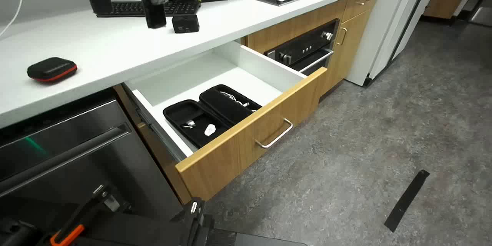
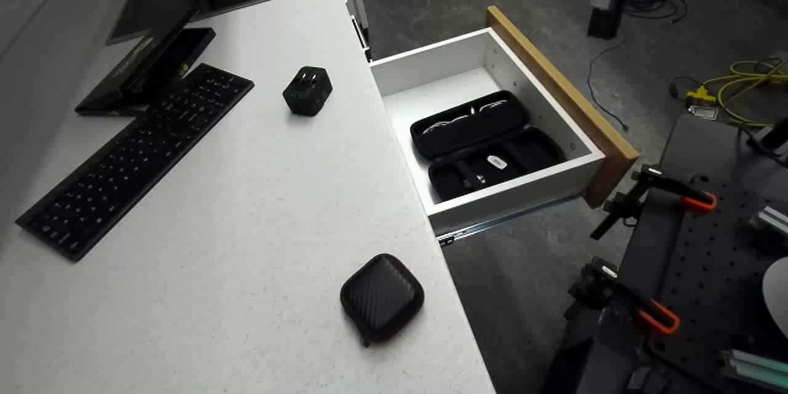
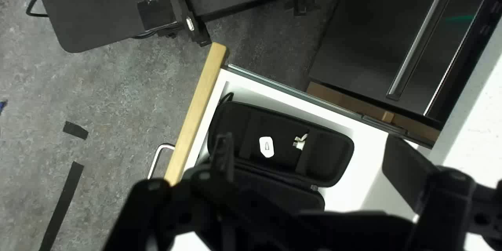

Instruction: Close the drawer

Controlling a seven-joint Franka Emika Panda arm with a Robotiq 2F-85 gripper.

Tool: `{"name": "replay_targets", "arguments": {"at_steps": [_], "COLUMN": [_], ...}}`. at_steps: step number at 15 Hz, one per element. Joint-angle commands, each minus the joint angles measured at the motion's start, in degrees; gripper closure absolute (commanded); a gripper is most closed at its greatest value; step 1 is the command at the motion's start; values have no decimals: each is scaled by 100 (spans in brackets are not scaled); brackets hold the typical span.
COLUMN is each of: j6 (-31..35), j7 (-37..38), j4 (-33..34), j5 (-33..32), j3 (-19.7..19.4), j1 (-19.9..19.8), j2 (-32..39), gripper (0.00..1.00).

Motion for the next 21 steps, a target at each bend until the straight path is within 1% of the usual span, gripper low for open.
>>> {"name": "replay_targets", "arguments": {"at_steps": [1, 3, 5, 8, 11, 12, 14, 16, 17, 18, 19, 20, 21], "j6": [-10, 74, 294, 855, 1598, 1965, 2501, 2828, 2917, 2954, 2821, 2497, 2783], "j7": [-9, 6, 23, 63, 192, 306, 477, 650, 628, 586, 457, 31, 312], "j4": [8, 13, 61, 146, 335, 396, 590, 805, 927, 1037, 1171, 1264, 910], "j5": [8, -48, -216, -607, -1031, -1239, -1462, -1595, -1554, -1431, -1260, -934, -1264], "j3": [14, 19, -35, -240, -561, -638, -839, -993, -1096, -1192, -1273, -1337, -1343], "j1": [-16, -48, -198, -638, -1153, -1346, -1607, -1743, -1743, -1712, -1652, -1563, -1584], "j2": [9, 36, 166, 506, 1151, 1436, 2090, 2677, 2962, 3182, 3379, 3447, 3103], "gripper": [0, 0, 0, 0, 0, 0, 0, 0, 0, 0, 0, 0, 0]}}
